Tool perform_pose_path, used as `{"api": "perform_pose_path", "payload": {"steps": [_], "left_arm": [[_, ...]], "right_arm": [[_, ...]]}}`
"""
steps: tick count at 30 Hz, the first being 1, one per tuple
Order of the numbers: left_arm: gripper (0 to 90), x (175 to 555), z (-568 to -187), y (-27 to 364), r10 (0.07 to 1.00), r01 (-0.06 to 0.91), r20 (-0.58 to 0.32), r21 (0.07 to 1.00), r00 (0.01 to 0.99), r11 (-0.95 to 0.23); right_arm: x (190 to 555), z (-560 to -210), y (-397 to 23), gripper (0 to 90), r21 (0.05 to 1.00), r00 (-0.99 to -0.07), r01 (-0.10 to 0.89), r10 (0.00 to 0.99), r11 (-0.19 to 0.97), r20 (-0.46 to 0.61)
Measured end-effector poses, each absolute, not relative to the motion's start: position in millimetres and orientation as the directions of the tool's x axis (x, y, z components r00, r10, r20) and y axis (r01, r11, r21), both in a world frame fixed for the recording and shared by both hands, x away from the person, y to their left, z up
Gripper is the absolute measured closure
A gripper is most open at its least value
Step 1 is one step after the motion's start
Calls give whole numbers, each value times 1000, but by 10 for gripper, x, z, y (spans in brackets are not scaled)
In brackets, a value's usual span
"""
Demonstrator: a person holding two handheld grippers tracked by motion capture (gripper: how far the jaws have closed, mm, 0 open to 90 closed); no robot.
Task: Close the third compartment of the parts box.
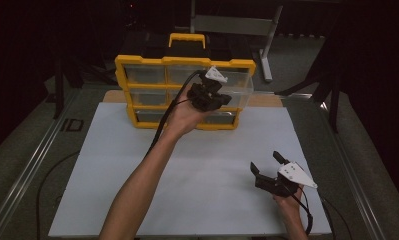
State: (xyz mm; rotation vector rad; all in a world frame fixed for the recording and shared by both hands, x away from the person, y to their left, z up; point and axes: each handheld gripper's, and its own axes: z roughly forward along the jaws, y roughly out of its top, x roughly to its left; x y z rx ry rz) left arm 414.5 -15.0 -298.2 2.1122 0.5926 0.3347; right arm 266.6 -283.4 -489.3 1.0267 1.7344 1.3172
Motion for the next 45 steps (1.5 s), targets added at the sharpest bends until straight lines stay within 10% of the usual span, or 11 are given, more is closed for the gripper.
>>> {"api": "perform_pose_path", "payload": {"steps": [45], "left_arm": [[900,4356,-2997,-208,603,329,0,838,797,-435]], "right_arm": [[2669,-4895,-2848,102,972,-421,174,904,156,-70]]}}
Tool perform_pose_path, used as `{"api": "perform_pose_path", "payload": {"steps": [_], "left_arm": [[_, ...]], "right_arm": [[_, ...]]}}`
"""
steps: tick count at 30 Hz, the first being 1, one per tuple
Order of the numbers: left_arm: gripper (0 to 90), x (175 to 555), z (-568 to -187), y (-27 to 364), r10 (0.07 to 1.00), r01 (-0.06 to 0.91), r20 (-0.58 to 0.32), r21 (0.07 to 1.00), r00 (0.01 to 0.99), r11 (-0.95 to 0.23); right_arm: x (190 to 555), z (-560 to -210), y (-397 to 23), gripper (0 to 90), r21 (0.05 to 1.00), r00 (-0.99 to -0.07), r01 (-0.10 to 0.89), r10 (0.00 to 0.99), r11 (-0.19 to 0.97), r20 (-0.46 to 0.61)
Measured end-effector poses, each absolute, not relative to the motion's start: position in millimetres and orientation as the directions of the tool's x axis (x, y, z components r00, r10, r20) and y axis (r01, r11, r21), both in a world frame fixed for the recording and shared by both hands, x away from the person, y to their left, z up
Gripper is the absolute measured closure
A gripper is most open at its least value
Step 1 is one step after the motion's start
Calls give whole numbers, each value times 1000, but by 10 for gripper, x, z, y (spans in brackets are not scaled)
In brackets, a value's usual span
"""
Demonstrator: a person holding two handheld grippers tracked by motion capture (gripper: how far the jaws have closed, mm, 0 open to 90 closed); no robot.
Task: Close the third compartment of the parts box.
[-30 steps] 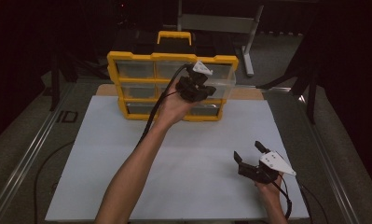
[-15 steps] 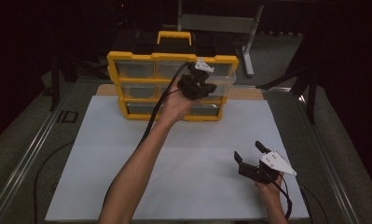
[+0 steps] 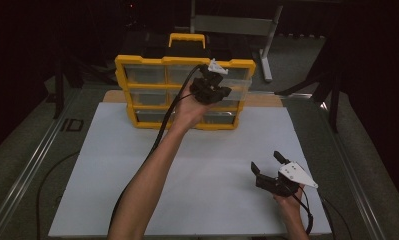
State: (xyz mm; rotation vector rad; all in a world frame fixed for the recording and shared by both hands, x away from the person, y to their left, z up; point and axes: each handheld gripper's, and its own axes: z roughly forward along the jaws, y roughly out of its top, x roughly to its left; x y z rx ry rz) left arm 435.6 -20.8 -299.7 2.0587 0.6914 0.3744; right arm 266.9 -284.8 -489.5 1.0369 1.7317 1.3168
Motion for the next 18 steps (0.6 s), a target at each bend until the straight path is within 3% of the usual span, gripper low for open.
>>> {"api": "perform_pose_path", "payload": {"steps": [18], "left_arm": [[900,4422,-2994,-219,622,345,-8,837,783,-424]], "right_arm": [[2670,-4895,-2852,103,972,-421,174,904,157,-71]]}}
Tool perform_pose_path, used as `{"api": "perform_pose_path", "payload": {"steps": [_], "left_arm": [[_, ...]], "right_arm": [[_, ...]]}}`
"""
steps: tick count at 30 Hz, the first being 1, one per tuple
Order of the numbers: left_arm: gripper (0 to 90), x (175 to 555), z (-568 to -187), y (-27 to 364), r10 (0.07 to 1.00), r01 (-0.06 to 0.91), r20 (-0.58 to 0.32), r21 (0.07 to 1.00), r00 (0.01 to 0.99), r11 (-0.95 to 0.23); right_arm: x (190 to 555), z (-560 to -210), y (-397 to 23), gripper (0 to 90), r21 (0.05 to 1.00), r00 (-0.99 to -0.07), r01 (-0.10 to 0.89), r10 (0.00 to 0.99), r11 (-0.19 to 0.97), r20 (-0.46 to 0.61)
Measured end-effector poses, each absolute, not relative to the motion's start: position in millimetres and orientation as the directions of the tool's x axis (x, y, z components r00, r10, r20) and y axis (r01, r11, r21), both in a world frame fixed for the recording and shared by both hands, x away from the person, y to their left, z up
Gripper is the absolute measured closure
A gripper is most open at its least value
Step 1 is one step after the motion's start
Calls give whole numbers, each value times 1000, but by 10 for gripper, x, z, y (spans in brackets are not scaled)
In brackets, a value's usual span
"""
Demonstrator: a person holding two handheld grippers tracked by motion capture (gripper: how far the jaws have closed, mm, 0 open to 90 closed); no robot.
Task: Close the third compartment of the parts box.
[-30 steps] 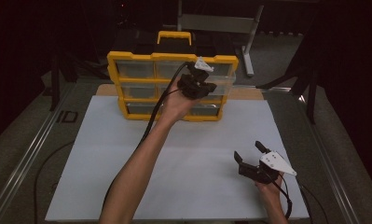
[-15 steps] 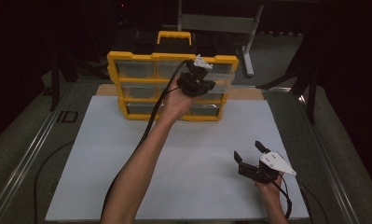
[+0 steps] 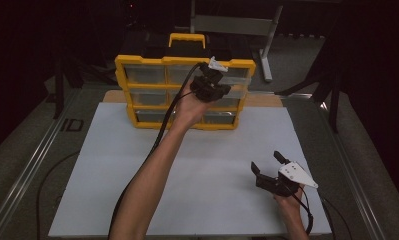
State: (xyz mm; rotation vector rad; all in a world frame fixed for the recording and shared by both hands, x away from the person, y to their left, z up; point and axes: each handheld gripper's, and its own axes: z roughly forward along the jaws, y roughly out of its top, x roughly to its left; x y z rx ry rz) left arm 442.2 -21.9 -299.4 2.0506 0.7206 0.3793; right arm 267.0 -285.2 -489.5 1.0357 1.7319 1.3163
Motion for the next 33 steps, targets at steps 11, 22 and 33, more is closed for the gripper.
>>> {"api": "perform_pose_path", "payload": {"steps": [11,22,33], "left_arm": [[900,4455,-2990,-225,630,347,-1,835,777,-427],[900,4489,-2999,-220,639,354,-3,835,769,-421],[900,4541,-3029,-201,652,366,-6,831,759,-418]], "right_arm": [[2672,-4896,-2853,102,972,-420,174,905,158,-72],[2675,-4898,-2856,103,972,-418,174,905,158,-72],[2681,-4899,-2860,103,972,-419,174,905,159,-73]]}}
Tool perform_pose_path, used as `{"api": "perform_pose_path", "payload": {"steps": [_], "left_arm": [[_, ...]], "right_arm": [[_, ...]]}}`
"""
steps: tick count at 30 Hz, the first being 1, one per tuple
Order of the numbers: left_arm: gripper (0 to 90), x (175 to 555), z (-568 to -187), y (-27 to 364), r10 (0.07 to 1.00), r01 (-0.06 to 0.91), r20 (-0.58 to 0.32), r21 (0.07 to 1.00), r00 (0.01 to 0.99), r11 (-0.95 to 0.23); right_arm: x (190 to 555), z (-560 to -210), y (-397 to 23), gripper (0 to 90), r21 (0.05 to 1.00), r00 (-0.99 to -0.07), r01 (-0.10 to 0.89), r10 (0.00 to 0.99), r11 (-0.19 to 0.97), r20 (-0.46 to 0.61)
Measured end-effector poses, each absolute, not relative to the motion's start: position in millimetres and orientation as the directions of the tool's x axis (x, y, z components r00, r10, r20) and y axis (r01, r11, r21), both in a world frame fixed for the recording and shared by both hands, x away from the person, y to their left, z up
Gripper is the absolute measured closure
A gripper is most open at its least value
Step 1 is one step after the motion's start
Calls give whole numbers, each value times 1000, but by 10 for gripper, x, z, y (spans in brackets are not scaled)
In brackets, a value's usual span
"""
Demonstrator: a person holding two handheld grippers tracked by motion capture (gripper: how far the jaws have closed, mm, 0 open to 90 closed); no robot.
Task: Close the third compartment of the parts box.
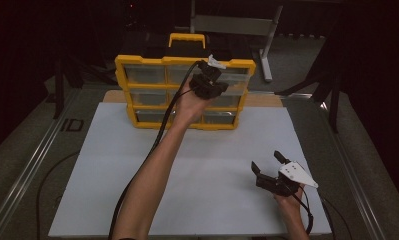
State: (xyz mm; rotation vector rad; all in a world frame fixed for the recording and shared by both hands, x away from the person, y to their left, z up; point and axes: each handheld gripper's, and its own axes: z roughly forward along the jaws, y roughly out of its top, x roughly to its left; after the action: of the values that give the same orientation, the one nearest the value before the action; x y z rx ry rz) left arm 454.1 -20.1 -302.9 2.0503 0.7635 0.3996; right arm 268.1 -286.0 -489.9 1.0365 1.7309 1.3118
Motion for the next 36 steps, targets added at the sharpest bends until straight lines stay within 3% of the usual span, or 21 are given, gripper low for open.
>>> {"api": "perform_pose_path", "payload": {"steps": [36], "left_arm": [[900,4612,-3096,-142,713,387,4,838,701,-386]], "right_arm": [[2679,-4897,-2878,103,972,-412,175,908,153,-69]]}}
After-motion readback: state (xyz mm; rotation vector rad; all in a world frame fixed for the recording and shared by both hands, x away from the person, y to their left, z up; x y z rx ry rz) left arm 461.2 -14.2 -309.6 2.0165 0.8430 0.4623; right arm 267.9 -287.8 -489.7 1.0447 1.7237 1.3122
